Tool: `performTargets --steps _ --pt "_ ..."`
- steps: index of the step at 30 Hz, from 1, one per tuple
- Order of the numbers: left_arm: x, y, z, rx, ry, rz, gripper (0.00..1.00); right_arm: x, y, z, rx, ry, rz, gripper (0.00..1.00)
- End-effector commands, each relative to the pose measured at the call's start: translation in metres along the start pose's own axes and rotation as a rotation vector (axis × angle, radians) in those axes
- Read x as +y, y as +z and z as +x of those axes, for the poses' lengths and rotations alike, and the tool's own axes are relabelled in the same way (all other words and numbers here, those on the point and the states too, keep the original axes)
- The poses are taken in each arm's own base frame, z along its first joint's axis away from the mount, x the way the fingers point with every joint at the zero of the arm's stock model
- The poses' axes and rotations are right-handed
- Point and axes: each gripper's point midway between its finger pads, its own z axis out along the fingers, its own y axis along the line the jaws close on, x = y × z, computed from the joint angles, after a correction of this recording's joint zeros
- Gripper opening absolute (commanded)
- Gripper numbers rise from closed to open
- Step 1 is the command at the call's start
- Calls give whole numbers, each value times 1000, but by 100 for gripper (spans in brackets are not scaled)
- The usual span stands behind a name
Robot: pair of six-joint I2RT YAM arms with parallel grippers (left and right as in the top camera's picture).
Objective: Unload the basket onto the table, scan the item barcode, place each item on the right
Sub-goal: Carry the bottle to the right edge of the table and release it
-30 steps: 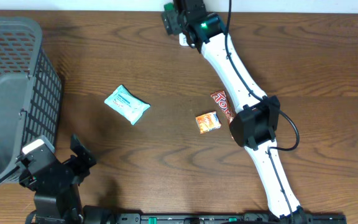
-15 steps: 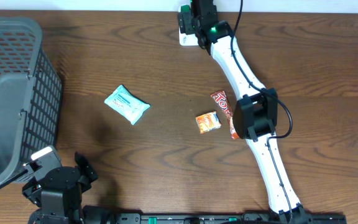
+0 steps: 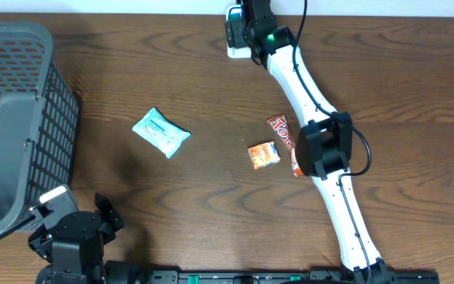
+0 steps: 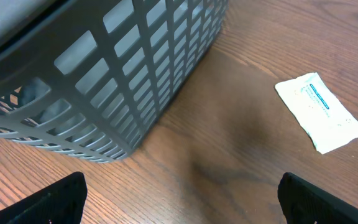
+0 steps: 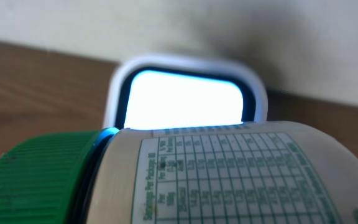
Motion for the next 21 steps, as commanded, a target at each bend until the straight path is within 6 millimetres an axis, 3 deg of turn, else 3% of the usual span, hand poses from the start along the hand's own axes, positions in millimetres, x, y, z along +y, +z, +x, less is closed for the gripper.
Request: performTargets --steps 1,6,10,15,21 --pt "2 0 0 -1 -7 -10 98 -5 -80 -72 -119 30 10 66" --pt "2 0 0 -1 -6 -10 98 -59 -141 -71 -30 38 211 59" --pt "2 0 0 -1 -7 -10 98 -116 -187 -57 66 48 386 61" --pt "2 0 0 -1 -6 -10 98 -196 -224 -11 275 82 563 64" --pt "2 0 0 -1 -6 -10 98 -293 -254 51 488 241 704 64"
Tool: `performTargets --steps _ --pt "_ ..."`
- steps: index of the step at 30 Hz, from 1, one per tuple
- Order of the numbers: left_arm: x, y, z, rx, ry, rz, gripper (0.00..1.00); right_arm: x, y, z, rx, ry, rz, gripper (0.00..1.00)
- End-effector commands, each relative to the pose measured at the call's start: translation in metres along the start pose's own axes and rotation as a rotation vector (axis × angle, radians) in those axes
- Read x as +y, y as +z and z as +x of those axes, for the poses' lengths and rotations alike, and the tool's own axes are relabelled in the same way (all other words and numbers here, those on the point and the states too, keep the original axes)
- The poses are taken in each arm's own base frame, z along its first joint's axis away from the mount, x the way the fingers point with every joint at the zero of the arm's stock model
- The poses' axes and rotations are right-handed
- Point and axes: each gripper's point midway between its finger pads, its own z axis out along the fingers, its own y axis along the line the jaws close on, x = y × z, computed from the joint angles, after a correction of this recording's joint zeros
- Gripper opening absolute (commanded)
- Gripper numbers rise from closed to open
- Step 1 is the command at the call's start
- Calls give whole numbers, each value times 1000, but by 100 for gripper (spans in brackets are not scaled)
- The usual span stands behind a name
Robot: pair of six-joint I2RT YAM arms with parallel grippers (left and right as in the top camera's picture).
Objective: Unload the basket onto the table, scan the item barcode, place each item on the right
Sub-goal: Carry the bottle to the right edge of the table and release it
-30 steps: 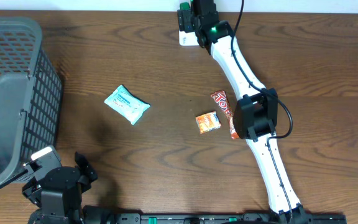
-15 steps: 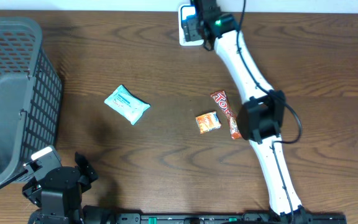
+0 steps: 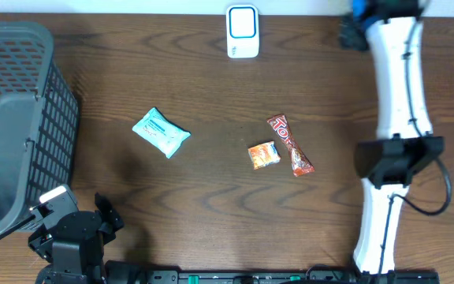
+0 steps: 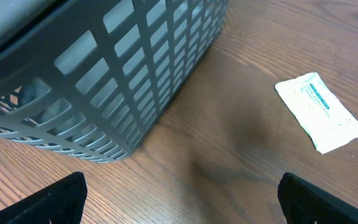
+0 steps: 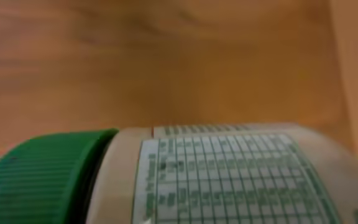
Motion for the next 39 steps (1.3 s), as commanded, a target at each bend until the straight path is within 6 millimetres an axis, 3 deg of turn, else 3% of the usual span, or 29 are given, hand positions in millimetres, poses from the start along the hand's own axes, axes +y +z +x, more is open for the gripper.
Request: performTargets --steps 1,7,12,17,23,30,34,36,37,39 --pt "2 0 0 -1 -7 -10 98 -56 29 14 87 109 108 64" --pt "2 0 0 -1 -6 -10 98 -142 71 45 213 335 155 64" --pt "2 0 0 -1 -7 -10 98 -199 110 75 288 481 189 61" --pt "2 0 0 -1 -7 -10 98 -240 155 109 336 578 232 64" --pt "2 0 0 -1 -7 -10 98 -255 201 153 401 666 200 64" --pt "2 0 0 -1 -6 -10 98 -246 244 187 427 729 133 67" --pt "2 0 0 -1 -7 -10 98 -251 247 189 415 738 137 76" --pt "2 0 0 -1 -6 -10 98 -256 242 183 400 714 134 86" --pt "2 0 0 -1 -7 -10 98 -258 239 179 393 709 134 96" --pt "2 0 0 -1 -6 -10 98 -265 228 171 374 711 137 99"
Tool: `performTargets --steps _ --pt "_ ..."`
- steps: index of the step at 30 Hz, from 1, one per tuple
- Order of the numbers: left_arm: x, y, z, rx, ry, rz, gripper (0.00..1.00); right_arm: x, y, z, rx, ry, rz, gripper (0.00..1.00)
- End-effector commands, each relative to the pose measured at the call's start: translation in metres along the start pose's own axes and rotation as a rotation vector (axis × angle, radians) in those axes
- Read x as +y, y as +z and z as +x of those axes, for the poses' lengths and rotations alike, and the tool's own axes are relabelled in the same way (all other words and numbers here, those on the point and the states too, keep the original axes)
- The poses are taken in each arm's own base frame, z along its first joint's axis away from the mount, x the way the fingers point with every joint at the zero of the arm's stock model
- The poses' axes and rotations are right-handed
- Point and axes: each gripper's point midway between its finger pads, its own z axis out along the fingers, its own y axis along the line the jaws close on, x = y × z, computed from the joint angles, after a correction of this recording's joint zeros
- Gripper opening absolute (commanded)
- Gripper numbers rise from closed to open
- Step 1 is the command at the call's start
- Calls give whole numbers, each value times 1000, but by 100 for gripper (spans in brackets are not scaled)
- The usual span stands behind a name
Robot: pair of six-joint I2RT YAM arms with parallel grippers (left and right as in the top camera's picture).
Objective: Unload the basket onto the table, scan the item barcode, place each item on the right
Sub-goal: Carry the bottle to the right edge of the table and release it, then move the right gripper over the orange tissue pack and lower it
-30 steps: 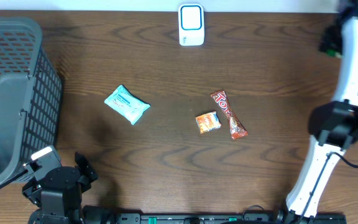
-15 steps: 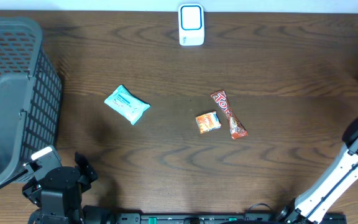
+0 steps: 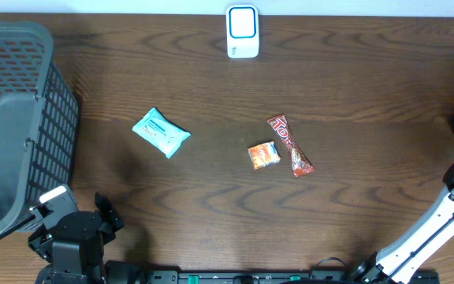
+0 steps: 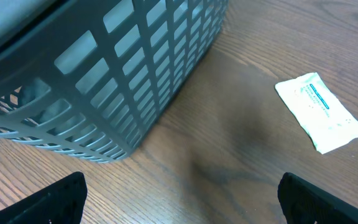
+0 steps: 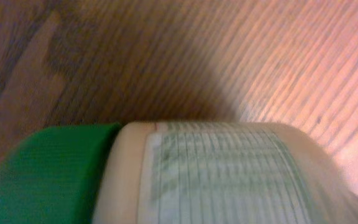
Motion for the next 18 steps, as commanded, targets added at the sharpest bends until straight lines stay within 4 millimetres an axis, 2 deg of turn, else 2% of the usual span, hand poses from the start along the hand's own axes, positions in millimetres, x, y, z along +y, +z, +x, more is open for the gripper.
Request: performTargets --steps 1,6,10,13,16,18 --pt "2 0 0 -1 -6 -10 98 -7 -38 -24 -79 10 -19 99" --pt "2 0 0 -1 -7 -10 98 -8 -102 -45 -176 47 -63 99" --pt "2 0 0 -1 -7 -10 98 16 -167 -46 -244 30 -217 99" --pt "2 0 0 -1 -7 -10 98 50 -218 -27 -276 -37 -346 99" --pt "2 0 0 -1 -7 -10 98 81 -250 -1 -284 -120 -400 99" --pt "2 0 0 -1 -6 -10 98 104 -268 27 -260 -197 -420 99"
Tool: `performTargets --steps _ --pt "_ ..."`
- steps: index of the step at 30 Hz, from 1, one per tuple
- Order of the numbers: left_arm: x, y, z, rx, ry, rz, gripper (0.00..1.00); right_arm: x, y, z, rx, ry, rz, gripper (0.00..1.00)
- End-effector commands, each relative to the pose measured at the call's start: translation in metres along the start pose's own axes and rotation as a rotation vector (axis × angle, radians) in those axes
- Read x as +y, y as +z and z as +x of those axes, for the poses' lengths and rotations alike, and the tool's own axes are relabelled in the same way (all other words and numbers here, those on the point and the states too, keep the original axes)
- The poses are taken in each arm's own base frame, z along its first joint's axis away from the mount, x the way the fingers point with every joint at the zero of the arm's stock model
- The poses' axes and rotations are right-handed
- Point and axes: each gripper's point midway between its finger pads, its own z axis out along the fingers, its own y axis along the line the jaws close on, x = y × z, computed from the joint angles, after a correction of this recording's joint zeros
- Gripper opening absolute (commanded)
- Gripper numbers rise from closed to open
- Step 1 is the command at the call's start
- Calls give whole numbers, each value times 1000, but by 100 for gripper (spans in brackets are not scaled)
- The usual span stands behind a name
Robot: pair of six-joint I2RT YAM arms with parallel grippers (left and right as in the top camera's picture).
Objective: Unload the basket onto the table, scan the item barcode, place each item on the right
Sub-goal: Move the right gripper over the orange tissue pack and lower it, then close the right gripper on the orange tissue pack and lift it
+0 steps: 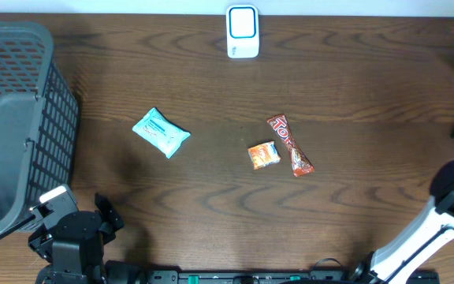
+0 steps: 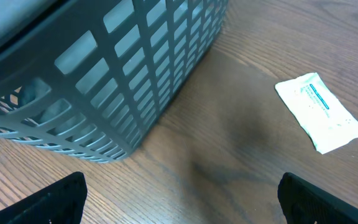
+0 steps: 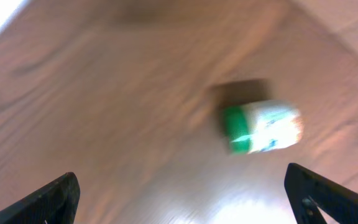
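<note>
The item, a beige bottle [image 3: 260,126] with a green cap and a printed label, lies on its side on the wooden table, free of any grip. Overhead it shows at the table's right edge, bottle. My right gripper [image 3: 181,190] hangs open above and short of it, with nothing between its fingers. The white barcode scanner [image 1: 243,31] stands at the back middle. My left gripper [image 2: 181,190] is open and empty at the front left, beside the basket.
A grey slatted basket [image 1: 14,118] fills the left side. A light blue wipes packet [image 1: 160,132] lies left of centre, also seen as a white packet [image 2: 322,112]. An orange snack [image 1: 264,155] and a red candy bar [image 1: 290,146] lie mid-table. My right arm rises along the right edge.
My right gripper was shut on the bottle low over the table's right edge. Now it is open and drawn back, and the bottle lies on the table. The left arm has not moved.
My right gripper first held the bottle close in front of the lit scanner at the back. Then it was at the back right corner, still holding it. Then it held it low at the right edge, where the bottle now lies released.
</note>
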Motion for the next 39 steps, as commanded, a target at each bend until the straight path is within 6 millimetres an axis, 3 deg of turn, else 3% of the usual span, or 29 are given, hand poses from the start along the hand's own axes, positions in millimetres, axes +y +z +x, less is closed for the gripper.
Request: performTargets --steps 1,7,12,16,20,22,26,30,35,39 --pt "2 0 0 -1 -7 -10 98 74 -31 40 67 -124 -134 99" --pt "2 0 0 -1 -7 -10 98 171 -59 155 327 -427 -276 99" --pt "2 0 0 -1 -7 -10 98 220 -77 255 501 -759 -338 99" --pt "2 0 0 -1 -7 -10 98 236 -80 324 591 -936 -324 99" --pt "2 0 0 -1 -6 -10 98 237 -73 391 674 -1092 -291 99" --pt "2 0 0 -1 -7 -10 98 235 -67 415 698 -1138 -276 99" --pt "2 0 0 -1 -6 -10 98 228 -53 449 729 -1178 -238 99" --pt "2 0 0 -1 -6 -10 98 228 -41 464 719 -1193 -236 99" --pt "2 0 0 -1 -7 -10 98 225 -17 452 607 -1230 -156 99" --pt "2 0 0 -1 -7 -10 98 228 -5 455 578 -1228 -166 99"
